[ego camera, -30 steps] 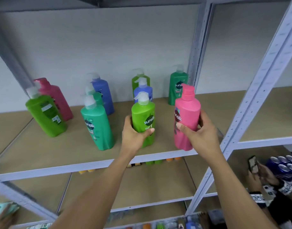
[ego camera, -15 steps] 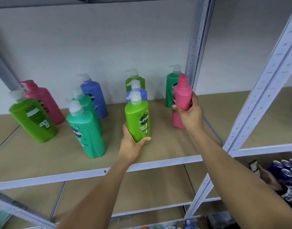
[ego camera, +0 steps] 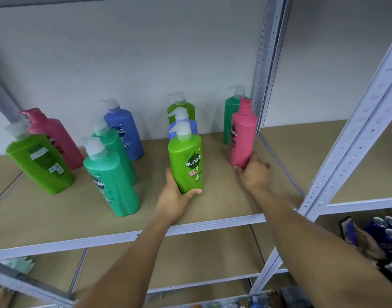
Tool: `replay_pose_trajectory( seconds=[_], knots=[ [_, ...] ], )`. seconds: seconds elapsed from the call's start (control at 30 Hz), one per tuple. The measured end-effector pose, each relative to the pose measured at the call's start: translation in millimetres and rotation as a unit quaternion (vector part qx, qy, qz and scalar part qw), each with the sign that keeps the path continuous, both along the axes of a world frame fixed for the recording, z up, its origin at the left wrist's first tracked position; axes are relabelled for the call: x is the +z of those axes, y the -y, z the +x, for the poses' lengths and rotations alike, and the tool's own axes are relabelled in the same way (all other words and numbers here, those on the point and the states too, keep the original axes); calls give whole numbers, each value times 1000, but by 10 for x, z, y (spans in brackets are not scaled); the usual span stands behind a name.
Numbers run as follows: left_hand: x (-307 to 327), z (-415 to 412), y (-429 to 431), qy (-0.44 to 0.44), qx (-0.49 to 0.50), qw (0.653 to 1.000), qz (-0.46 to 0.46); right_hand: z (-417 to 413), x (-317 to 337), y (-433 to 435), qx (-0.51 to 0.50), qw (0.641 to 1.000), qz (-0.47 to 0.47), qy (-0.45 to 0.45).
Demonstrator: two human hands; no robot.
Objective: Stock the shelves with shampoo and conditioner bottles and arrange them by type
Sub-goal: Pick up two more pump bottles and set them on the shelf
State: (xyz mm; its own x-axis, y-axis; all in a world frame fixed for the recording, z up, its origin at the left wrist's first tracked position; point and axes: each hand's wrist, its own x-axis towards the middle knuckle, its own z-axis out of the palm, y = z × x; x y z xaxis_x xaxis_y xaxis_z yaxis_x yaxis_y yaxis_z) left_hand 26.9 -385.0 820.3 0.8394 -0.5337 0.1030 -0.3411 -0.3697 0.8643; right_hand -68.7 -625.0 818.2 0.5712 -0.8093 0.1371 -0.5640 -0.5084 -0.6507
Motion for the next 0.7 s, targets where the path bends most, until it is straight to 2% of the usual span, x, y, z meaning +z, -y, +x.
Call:
replay_pose_trajectory(
  seconds=[0.03,0.1,0.27,0.37,0.43,0.57,0.7],
  knots=[
    [2,-6,6,1,0,1000,4,-23,-58,-70,-34,997,-49,-58],
    [2,-4,8,1,1,1000,7,-66,-84,-213,-56,988,-94,-113],
    [26,-27,-7,2,1,1000,24,-269,-77,-457,9,968,-112,-225],
    [19,-81,-36,35,15,997,68,-411,-46,-599,75,961,-116,-238],
    [-13,-135,-93,86,18,989,123,-505,-47,-711,99,960,-111,-237],
    [-110,-202,-257,198,20,958,207,-652,-85,-936,109,965,-113,-211],
    [-249,-159,-479,277,-12,931,236,-777,-179,-1213,97,972,-135,-169]
  ],
)
